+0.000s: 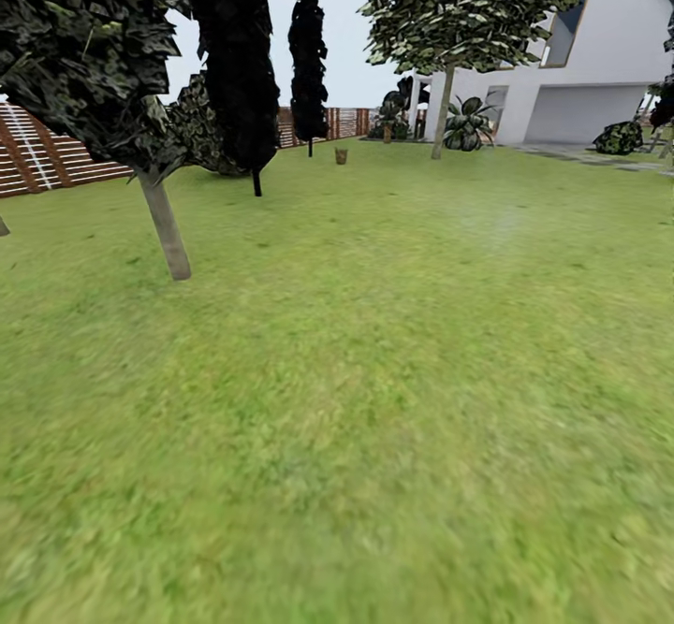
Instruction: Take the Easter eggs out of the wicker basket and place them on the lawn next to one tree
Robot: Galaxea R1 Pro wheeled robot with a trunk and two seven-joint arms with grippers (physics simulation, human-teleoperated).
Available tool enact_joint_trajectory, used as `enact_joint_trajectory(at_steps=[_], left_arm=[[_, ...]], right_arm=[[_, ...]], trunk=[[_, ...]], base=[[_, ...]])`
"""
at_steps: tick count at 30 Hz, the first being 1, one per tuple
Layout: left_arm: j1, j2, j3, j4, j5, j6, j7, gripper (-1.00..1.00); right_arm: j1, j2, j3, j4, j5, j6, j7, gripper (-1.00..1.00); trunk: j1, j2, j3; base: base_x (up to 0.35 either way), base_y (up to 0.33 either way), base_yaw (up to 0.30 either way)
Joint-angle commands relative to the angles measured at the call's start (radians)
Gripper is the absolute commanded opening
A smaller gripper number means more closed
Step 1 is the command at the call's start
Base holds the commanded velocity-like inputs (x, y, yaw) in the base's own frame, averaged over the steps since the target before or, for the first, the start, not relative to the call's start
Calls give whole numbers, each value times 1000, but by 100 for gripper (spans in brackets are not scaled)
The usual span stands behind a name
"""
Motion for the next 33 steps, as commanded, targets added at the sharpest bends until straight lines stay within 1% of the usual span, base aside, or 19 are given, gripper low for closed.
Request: enact_joint_trajectory(at_steps=[1,7,18,23,33], left_arm=[[-1,0,-1,1,0,-4,0,100],[-1,-1,-6,-23,0,-6,0,100],[-1,-4,-4,-31,1,-12,0,100],[-1,-7,-3,-34,4,-59,0,100],[-1,-8,2,-34,9,-119,0,100]], right_arm=[[0,0,-1,-1,0,-1,1,100],[0,-5,2,-6,1,-1,1,100],[0,-10,4,-23,4,-1,0,100],[0,-8,5,-25,5,-1,0,100],[0,-9,5,-25,5,-1,0,100]], trunk=[[1,0,-1],[1,0,-1],[1,0,-1],[1,0,-1],[1,0,-1]], base=[[339,0,-25],[339,0,-9],[339,0,-1],[339,0,0],[339,0,0]])
